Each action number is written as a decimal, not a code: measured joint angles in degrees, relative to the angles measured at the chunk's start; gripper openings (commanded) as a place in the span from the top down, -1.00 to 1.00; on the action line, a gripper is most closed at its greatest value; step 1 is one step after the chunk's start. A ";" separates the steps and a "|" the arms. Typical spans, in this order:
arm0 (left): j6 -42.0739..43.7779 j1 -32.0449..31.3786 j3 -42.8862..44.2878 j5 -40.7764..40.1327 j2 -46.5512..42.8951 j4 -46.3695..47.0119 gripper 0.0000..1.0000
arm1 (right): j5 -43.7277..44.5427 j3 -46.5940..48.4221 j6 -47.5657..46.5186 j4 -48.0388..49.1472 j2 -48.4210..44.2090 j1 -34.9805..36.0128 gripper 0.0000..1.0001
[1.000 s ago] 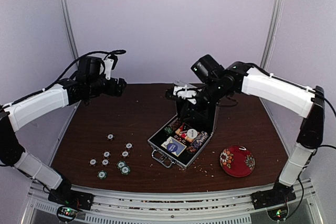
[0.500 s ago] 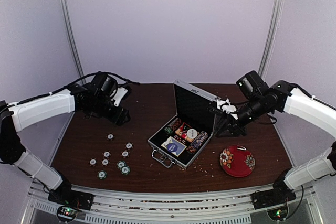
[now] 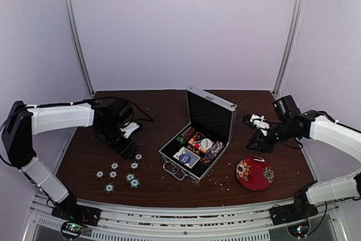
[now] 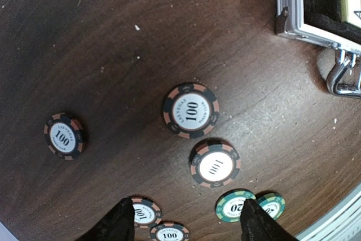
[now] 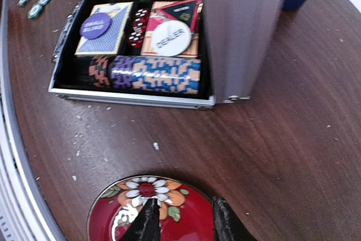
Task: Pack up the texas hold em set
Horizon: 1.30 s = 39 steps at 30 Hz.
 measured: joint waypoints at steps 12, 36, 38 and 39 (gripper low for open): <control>-0.55 -1.46 0.04 0.15 5.64 -0.57 -0.48 | 4.04 -0.37 3.41 6.54 0.81 -3.56 0.30; -3.74 -5.51 2.05 -2.38 13.33 1.84 0.04 | 4.42 -0.50 3.32 7.13 1.75 -3.56 0.28; -3.74 -5.51 2.21 -2.47 13.46 1.66 -0.07 | 4.42 -0.50 3.28 7.13 1.92 -3.56 0.28; -3.78 -5.51 2.27 -2.43 13.46 1.49 -0.10 | 4.42 -0.50 3.26 7.13 2.05 -3.56 0.28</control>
